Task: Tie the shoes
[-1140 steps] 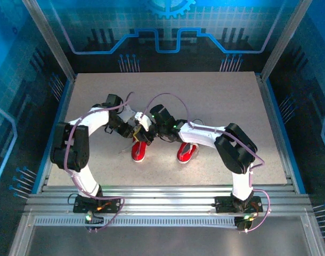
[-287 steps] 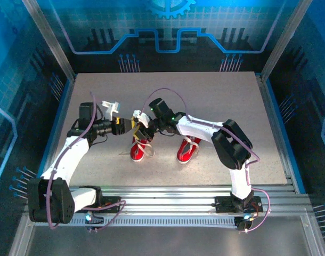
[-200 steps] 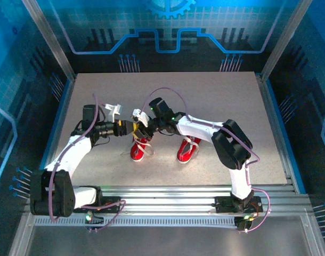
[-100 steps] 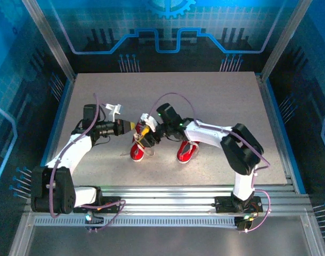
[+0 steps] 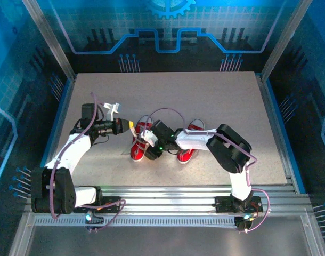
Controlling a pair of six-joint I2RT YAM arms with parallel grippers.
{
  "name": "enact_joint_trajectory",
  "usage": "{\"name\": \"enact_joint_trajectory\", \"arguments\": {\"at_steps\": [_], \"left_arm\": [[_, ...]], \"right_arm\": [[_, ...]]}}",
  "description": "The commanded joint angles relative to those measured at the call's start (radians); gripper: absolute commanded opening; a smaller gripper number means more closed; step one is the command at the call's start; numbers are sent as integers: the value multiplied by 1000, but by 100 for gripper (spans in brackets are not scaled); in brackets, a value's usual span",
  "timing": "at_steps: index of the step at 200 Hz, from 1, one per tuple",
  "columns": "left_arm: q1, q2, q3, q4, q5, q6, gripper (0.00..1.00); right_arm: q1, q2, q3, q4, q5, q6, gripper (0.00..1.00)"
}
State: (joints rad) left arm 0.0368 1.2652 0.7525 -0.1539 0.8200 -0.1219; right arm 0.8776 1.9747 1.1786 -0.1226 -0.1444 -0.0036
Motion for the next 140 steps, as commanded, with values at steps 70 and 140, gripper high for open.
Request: {"name": "enact_joint_trajectory", "arguments": {"at_steps": [70,140], "left_arm": [[40,-23,48,-70,8,62,0],[49,-33,30,-92,21,104,0]], "right_arm": [[-20,-180,-150,-176,153,-6,6],[-33,-378,-149,-264,-270,-133,49]]}}
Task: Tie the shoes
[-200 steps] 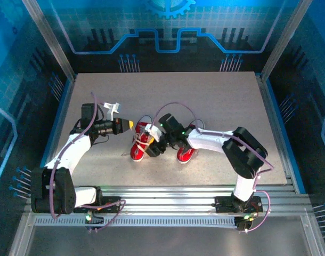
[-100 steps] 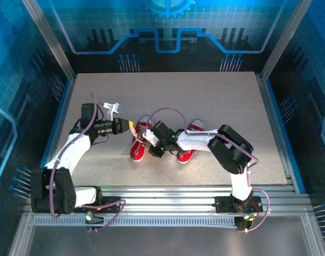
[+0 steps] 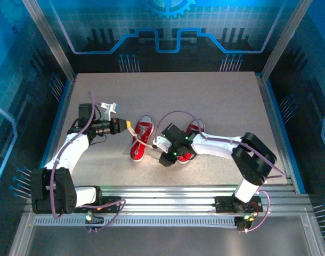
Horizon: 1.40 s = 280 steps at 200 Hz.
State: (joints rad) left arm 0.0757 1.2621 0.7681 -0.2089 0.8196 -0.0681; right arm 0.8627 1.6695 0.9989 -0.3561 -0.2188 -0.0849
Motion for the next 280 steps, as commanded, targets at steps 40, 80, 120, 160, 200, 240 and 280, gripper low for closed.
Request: {"name": "enact_joint_trajectory", "arguments": {"at_steps": [40,80,120,160,200,240,280], "left_arm": [[10,-69,-17,-53,18,125,0],[10,-119,-62,-25,33,166,0],[10,-118,-72,-29,47,166,0],[10,-119,-70,-39,50,172,0],[10,-122,-68,-49,44,177,0],[10,-143,-71,-80,18,191,0],[14,-165,-62,-137,-39,197,0]], "right_arm": [[-119,20,221,43,-248,52,51],[-130,272,484,-41,-383,-2,51],[-126,407,636,-103,-391,-18,51],[-126,471,688,-117,-405,-24,50],[-119,524,757,-153,-433,-36,47],[-119,500,747,-144,-397,-39,4],[-143,388,584,36,-331,41,0]]}}
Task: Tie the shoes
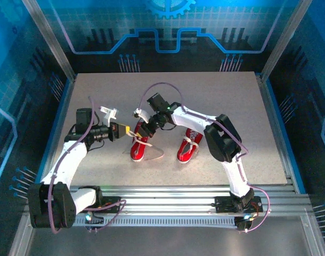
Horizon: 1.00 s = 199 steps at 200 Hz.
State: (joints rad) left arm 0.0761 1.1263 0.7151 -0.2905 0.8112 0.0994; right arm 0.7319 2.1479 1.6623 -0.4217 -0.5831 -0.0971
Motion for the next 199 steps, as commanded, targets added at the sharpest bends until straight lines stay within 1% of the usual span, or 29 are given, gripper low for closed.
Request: {"name": "enact_joint_trajectory", "arguments": {"at_steps": [1,29,64,111,129,149,154,161,165,178,188,199], "left_arm": [[14,-30,-9,-57,-31,29,0],[23,-43,-17,-65,-49,20,0],[40,-54,-25,-89,-112,-6,0],[63,-45,-34,-108,-136,-30,0],[68,-36,-39,-110,-148,-29,0],[68,-26,-39,-109,-163,-12,0],[67,-26,-39,-107,-173,-7,7],[69,-32,-37,-108,-194,1,21],[69,-37,-36,-108,-210,6,27],[71,-64,-30,-107,-238,41,35],[73,-92,-23,-99,-249,67,43],[74,-118,-14,-85,-246,121,46]], "right_arm": [[-13,-92,-83,105,33,54,0],[-17,-132,-151,183,52,86,0],[-18,-165,-214,266,76,122,0],[-20,-214,-294,410,105,165,0],[-20,-224,-313,439,109,172,0],[-18,-214,-306,426,92,166,0],[-17,-209,-303,422,85,163,0],[-16,-207,-304,418,78,160,0],[-17,-205,-306,419,75,159,0],[-17,-202,-312,424,57,155,0],[-17,-201,-314,422,50,153,0],[-17,-200,-312,417,44,146,0]]}}
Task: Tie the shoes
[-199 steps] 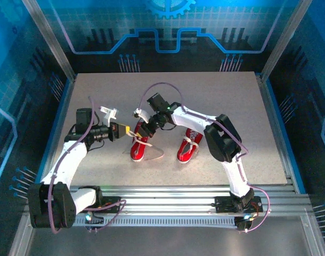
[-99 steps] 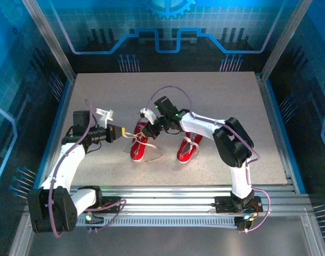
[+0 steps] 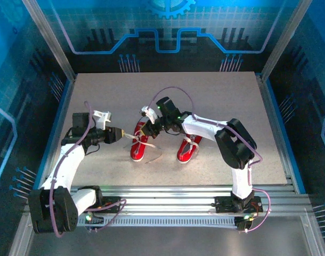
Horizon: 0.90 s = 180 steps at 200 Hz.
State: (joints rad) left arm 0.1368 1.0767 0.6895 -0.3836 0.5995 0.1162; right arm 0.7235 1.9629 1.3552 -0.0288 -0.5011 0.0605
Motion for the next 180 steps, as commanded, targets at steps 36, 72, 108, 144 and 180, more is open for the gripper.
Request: {"name": "enact_joint_trajectory", "arguments": {"at_steps": [36,72,108,144,180], "left_arm": [[-1,-53,72,23,131,417,55],[-177,28,46,23,-27,848,64],[-229,151,39,86,-74,920,72],[-312,216,26,129,-156,982,75],[-353,270,23,163,-230,1033,77]], "right_arm": [[-13,10,26,-28,-91,-43,0],[-30,57,72,-66,-139,-34,0],[-36,77,86,-92,-154,-53,0],[-40,87,94,-106,-167,-65,0],[-42,93,101,-120,-181,-83,0]]}}
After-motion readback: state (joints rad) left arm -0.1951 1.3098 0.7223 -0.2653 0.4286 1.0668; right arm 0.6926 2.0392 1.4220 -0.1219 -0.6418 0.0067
